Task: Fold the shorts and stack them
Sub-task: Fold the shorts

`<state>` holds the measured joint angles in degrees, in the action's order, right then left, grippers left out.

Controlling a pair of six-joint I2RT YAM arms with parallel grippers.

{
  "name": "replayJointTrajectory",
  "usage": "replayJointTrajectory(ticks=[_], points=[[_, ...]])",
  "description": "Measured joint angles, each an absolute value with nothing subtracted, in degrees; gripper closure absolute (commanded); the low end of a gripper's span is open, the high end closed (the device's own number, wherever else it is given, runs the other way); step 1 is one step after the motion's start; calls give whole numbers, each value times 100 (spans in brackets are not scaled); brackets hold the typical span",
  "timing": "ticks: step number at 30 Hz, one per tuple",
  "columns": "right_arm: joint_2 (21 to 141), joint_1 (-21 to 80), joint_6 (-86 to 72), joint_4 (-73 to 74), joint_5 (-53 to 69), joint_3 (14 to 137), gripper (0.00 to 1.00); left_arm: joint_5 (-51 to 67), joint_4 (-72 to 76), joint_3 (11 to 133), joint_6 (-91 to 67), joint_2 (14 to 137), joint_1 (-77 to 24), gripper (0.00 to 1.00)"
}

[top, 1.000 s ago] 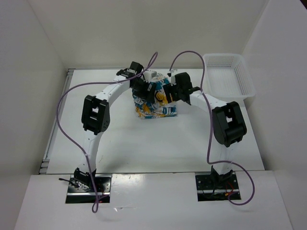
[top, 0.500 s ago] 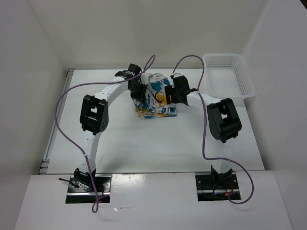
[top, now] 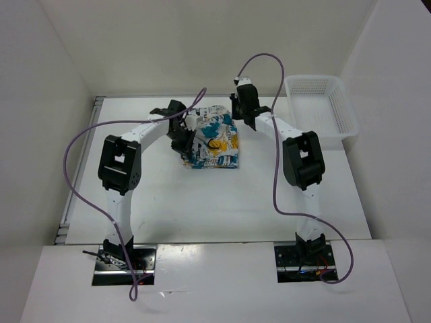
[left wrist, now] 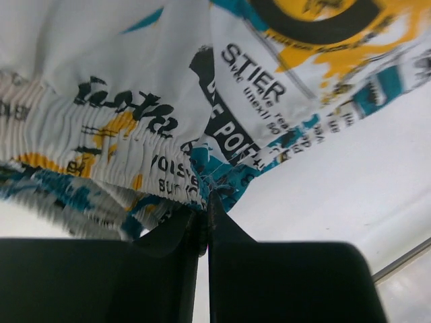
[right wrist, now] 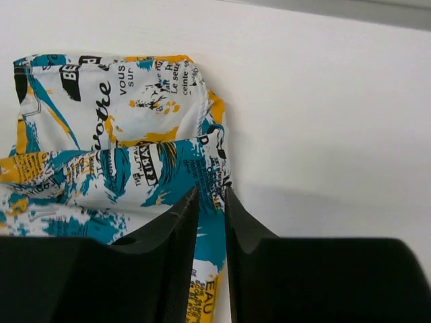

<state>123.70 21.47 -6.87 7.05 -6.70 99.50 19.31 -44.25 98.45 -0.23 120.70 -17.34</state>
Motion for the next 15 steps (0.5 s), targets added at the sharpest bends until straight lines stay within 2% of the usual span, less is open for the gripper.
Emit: replayJointTrajectory(ticks=[1, 5, 9, 15], points=[[12438, 2165, -694, 696, -642, 10016, 81, 1933, -4418, 9784, -23, 12143, -1728, 88], [12735, 2200, -777, 711, -425, 10095, 94, 1959, -4397, 9695, -23, 12265, -1643, 88], [13008, 2257, -864, 792, -255, 10110, 100, 1981, -4335, 9686, -25, 12265, -1466, 87], [13426, 2366, -1090, 867, -130, 10573, 100, 1979, -4311, 9612, -25, 12265, -1326, 86]])
